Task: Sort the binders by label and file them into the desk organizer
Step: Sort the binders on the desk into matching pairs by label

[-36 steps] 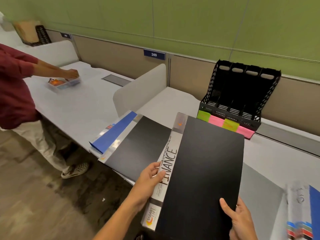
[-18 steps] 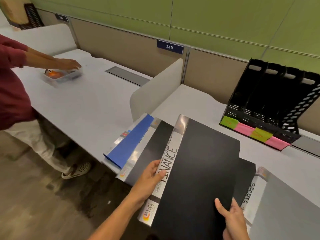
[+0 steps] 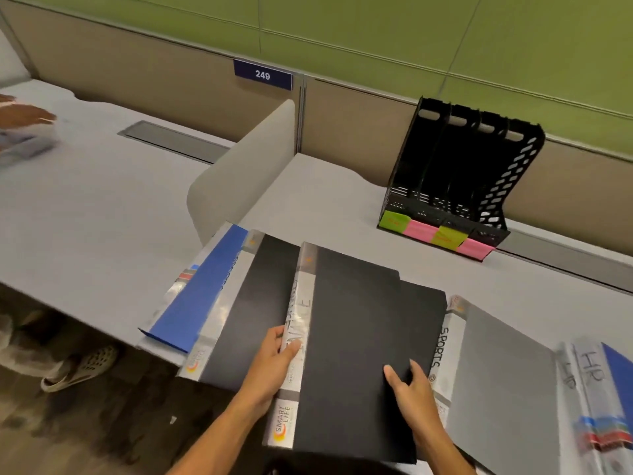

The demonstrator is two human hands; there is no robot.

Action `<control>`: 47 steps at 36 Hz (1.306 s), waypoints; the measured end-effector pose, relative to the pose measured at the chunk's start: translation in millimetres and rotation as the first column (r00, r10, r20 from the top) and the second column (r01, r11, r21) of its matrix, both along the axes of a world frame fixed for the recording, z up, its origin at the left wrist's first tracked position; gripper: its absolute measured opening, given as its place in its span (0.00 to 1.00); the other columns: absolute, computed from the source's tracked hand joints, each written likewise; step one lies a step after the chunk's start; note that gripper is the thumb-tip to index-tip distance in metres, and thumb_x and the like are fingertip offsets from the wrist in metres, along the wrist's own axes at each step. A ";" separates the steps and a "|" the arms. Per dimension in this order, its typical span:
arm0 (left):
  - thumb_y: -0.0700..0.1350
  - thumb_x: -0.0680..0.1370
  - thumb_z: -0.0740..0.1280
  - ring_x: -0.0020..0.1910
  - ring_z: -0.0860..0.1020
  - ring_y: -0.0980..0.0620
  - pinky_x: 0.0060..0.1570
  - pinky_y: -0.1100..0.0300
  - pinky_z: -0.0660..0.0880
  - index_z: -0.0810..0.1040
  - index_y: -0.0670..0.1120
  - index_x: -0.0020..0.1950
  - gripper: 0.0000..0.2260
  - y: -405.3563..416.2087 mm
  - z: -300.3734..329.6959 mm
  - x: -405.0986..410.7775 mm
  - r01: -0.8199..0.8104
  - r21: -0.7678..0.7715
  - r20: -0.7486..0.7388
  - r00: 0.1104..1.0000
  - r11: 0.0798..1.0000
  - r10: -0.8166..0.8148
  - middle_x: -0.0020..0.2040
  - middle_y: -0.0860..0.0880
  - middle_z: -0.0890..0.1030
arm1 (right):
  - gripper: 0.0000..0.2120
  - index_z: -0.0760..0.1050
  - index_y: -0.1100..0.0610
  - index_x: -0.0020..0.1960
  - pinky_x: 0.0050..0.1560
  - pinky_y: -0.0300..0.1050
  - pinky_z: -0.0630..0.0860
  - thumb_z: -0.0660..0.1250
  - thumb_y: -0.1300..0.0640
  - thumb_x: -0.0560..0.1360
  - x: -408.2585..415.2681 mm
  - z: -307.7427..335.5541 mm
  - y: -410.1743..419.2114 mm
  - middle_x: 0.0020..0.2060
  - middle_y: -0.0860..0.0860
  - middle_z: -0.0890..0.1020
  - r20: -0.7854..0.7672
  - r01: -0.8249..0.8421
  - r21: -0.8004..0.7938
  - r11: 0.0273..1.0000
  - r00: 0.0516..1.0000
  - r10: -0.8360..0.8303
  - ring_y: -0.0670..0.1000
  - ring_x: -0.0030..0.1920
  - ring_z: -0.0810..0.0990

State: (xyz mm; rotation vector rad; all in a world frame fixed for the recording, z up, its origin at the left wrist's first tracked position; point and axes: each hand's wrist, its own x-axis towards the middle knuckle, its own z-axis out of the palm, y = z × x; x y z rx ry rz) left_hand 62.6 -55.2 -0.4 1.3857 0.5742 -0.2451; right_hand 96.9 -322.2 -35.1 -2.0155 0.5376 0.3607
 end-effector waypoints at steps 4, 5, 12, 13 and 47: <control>0.49 0.82 0.65 0.46 0.86 0.51 0.41 0.55 0.83 0.72 0.56 0.63 0.10 -8.8 -5.3 8.2 0.017 0.003 -0.012 1.000 1.000 -0.017 0.52 0.52 0.85 | 0.35 0.59 0.53 0.79 0.74 0.58 0.66 0.66 0.42 0.79 7.7 -1.4 -7.4 0.76 0.51 0.66 -0.014 -0.034 -0.044 0.998 0.999 0.033 0.56 0.75 0.67; 0.49 0.82 0.65 0.46 0.86 0.50 0.42 0.53 0.83 0.72 0.56 0.62 0.09 -12.3 -5.6 10.7 0.028 0.004 -0.012 1.000 1.000 -0.028 0.52 0.52 0.85 | 0.34 0.59 0.53 0.79 0.73 0.59 0.67 0.66 0.41 0.78 8.7 -1.0 -9.4 0.75 0.51 0.67 -0.025 -0.032 -0.030 0.999 0.999 0.031 0.56 0.74 0.68; 0.48 0.82 0.66 0.50 0.86 0.50 0.51 0.47 0.83 0.70 0.56 0.65 0.12 -45.5 -4.8 28.6 0.137 -0.023 0.027 0.990 0.990 -0.137 0.55 0.53 0.85 | 0.41 0.47 0.52 0.82 0.78 0.62 0.55 0.65 0.40 0.79 4.7 -5.5 -20.5 0.82 0.50 0.50 -0.047 -0.108 -0.134 0.985 0.994 0.103 0.55 0.81 0.49; 0.48 0.82 0.66 0.50 0.86 0.50 0.52 0.45 0.82 0.69 0.56 0.65 0.13 -52.0 -5.5 30.0 0.160 -0.014 0.028 0.987 0.987 -0.159 0.55 0.53 0.85 | 0.41 0.46 0.53 0.82 0.79 0.61 0.52 0.64 0.40 0.79 4.2 -6.9 -21.0 0.82 0.50 0.47 -0.060 -0.126 -0.156 0.980 0.991 0.118 0.55 0.81 0.46; 0.45 0.77 0.74 0.50 0.86 0.47 0.43 0.54 0.83 0.66 0.58 0.68 0.25 -106.1 -4.2 58.3 0.231 -0.102 0.027 0.973 0.968 -0.229 0.57 0.49 0.83 | 0.40 0.50 0.49 0.82 0.77 0.61 0.59 0.66 0.39 0.78 1.3 4.2 -76.0 0.82 0.50 0.50 -0.017 -0.127 -0.237 0.963 0.992 0.127 0.57 0.81 0.53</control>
